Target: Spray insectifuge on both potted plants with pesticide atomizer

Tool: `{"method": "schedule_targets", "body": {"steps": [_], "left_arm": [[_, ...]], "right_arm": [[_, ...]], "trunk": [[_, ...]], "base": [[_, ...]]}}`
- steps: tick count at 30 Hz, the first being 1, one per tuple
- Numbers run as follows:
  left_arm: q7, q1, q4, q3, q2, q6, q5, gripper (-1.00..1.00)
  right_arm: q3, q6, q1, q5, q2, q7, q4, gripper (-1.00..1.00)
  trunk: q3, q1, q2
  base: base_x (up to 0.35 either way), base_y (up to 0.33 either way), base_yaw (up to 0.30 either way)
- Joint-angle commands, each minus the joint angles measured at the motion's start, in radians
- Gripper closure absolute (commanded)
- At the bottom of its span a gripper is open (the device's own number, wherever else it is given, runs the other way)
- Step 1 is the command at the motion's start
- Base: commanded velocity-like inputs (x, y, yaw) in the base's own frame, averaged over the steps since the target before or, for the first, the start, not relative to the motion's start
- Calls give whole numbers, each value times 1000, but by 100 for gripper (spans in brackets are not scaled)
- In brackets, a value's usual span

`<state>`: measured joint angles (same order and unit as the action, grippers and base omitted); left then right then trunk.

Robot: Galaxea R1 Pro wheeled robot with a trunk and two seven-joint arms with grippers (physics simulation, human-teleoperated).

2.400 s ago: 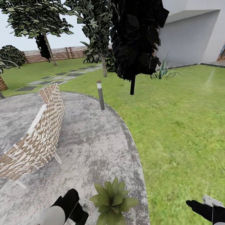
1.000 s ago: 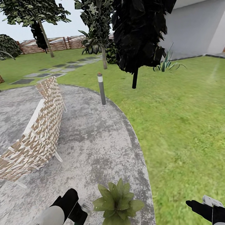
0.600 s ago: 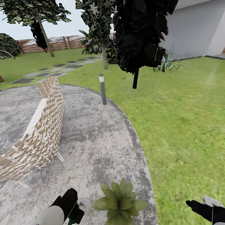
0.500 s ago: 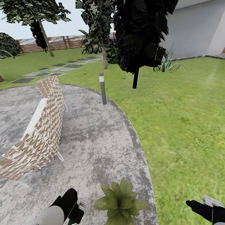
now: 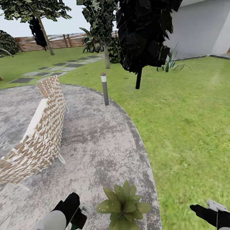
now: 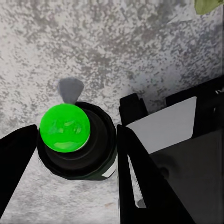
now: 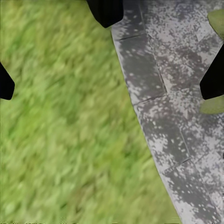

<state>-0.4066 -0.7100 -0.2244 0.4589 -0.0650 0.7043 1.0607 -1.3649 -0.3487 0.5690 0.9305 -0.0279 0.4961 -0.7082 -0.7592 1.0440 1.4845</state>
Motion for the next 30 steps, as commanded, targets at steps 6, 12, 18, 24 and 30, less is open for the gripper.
{"method": "schedule_targets", "body": {"steps": [6, 12, 18, 24, 30], "left_arm": [[-7, 0, -4, 5, -1, 3, -121, 100], [-6, 0, -6, 2, -1, 3, -136, 100], [-9, 0, -1, 1, -4, 4, -137, 100], [-9, 0, 1, 1, -4, 5, -137, 100], [-8, 0, 2, 3, -4, 6, -139, 100]], "right_arm": [[-5, -1, 2, 8, 1, 9, -2, -100], [-5, -1, 2, 8, 0, 9, -1, -100], [-5, -1, 2, 8, 0, 9, 0, -100], [-5, -1, 2, 8, 1, 9, 1, -100], [-5, -1, 2, 8, 1, 9, 1, -100]], "trunk": [[-2, 0, 0], [-2, 0, 0], [-2, 0, 0], [-2, 0, 0], [-6, 0, 0]], "base": [[178, 148, 0], [24, 19, 0], [-2, -27, 0], [-88, -262, 0], [-162, -265, 138]]}}
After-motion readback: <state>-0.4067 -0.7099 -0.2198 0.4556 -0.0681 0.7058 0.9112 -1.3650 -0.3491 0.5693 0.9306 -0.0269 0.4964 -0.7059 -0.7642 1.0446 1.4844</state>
